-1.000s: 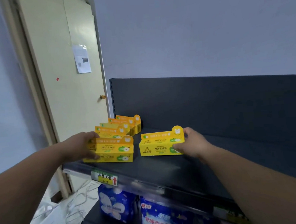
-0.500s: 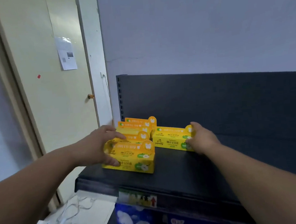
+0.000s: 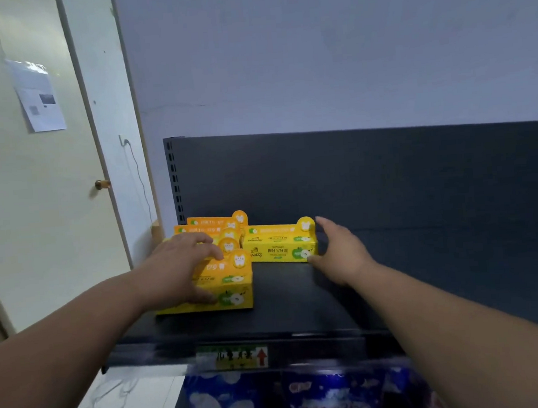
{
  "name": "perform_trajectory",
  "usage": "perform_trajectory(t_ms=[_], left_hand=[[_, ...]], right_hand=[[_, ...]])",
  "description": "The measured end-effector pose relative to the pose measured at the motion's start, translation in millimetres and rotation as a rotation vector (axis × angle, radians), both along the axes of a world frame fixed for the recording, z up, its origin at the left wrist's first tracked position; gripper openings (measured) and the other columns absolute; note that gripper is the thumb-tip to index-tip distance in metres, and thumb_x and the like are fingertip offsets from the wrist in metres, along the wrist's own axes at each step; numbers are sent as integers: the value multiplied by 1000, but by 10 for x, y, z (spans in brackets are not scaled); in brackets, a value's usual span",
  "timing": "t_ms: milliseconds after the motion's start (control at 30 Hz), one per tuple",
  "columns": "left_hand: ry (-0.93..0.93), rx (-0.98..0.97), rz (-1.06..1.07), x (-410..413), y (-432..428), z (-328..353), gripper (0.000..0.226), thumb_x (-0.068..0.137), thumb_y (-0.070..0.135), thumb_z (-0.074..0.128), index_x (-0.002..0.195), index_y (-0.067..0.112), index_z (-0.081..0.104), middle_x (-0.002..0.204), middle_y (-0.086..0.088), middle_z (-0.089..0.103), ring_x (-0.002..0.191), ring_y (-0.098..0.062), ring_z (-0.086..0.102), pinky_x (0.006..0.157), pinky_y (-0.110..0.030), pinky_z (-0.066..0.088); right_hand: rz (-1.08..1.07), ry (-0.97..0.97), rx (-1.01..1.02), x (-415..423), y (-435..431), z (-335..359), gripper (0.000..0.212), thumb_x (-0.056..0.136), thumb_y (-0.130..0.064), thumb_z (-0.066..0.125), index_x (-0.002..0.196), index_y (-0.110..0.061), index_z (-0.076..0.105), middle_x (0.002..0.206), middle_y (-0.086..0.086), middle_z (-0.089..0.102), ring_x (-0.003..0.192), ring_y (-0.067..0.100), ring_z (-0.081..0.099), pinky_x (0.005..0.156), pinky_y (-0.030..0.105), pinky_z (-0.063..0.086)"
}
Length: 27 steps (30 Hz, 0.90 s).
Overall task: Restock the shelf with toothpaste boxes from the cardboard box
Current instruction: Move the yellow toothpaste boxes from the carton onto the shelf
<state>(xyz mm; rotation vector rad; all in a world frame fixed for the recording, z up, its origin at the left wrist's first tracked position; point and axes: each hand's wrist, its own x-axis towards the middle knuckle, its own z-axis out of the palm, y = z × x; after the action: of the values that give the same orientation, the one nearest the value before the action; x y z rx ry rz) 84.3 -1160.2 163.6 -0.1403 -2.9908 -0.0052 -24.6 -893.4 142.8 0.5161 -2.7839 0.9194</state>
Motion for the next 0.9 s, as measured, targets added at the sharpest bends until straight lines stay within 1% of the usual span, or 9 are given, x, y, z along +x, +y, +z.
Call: perform_trajectory(t_ms=[167, 233, 300, 333, 467, 567, 600, 700, 900], left_hand=[[-13, -10, 38, 112, 5, 53, 72, 64, 64, 74, 125, 47, 40, 152, 8, 23, 140, -16, 22, 115, -37, 23], [38, 14, 33, 148, 144, 86, 91, 54, 76, 70, 133, 43, 38, 154, 8, 20, 141, -18, 21, 115, -39, 23], [121, 36, 7, 140, 386, 123, 111, 43, 88, 55, 141, 39, 34, 155, 7, 21, 141, -18, 22, 115, -39, 23], [151, 36, -13, 121, 539, 138, 115, 42, 90, 48, 143, 38, 32, 155, 6, 22, 142, -18, 22, 115, -39, 23], [191, 53, -91, 45, 1289, 122, 112, 48, 90, 44, 145, 36, 30, 155, 3, 24, 142, -20, 22, 115, -41, 23], [191, 86, -155, 30, 2017, 42, 96, 64, 75, 64, 145, 33, 33, 154, 1, 25, 143, -19, 22, 116, -38, 20], [199, 93, -178, 36, 2288, 17, 94, 66, 73, 64, 145, 32, 34, 154, 1, 26, 142, -19, 22, 116, -38, 21], [193, 104, -267, 111, 3162, -25, 96, 64, 77, 57, 145, 32, 32, 155, 0, 25, 143, -20, 21, 116, -40, 20], [175, 149, -458, 479, 4913, -173, 90, 74, 69, 60, 148, 33, 23, 156, 2, 18, 144, -18, 14, 117, -40, 14]], right_hand=[[15, 19, 29, 202, 163, 6, 83, 83, -29, 71, 151, -31, 23, 152, 3, 33, 136, 21, 38, 107, 32, 34], [9, 15, 34, 282, 269, 22, 86, 83, -33, 71, 152, -31, 20, 155, 1, 28, 139, 20, 35, 109, 32, 33], [-1, 18, 35, 380, 422, 44, 86, 84, -36, 71, 153, -32, 19, 157, 0, 24, 139, 21, 35, 110, 33, 34], [-11, 18, 34, 437, 524, 56, 86, 84, -37, 71, 153, -33, 19, 157, -1, 23, 138, 21, 36, 109, 34, 35], [-71, 29, 46, 683, 1101, 89, 85, 84, -38, 70, 152, -33, 18, 156, -1, 24, 136, 23, 38, 109, 37, 37], [-151, 35, 72, 921, 1696, 84, 86, 83, -41, 70, 152, -33, 19, 155, 0, 25, 135, 25, 39, 108, 40, 39], [-176, 34, 85, 1016, 1916, 81, 87, 83, -42, 70, 152, -33, 18, 155, 0, 25, 135, 26, 39, 108, 41, 39], [-269, 33, 139, 1347, 2652, 75, 89, 83, -47, 68, 153, -33, 15, 156, 1, 24, 137, 27, 35, 109, 43, 37], [-507, 50, 249, 2177, 4203, 27, 89, 82, -58, 64, 153, -35, 15, 156, -3, 27, 140, 25, 29, 112, 44, 32]])
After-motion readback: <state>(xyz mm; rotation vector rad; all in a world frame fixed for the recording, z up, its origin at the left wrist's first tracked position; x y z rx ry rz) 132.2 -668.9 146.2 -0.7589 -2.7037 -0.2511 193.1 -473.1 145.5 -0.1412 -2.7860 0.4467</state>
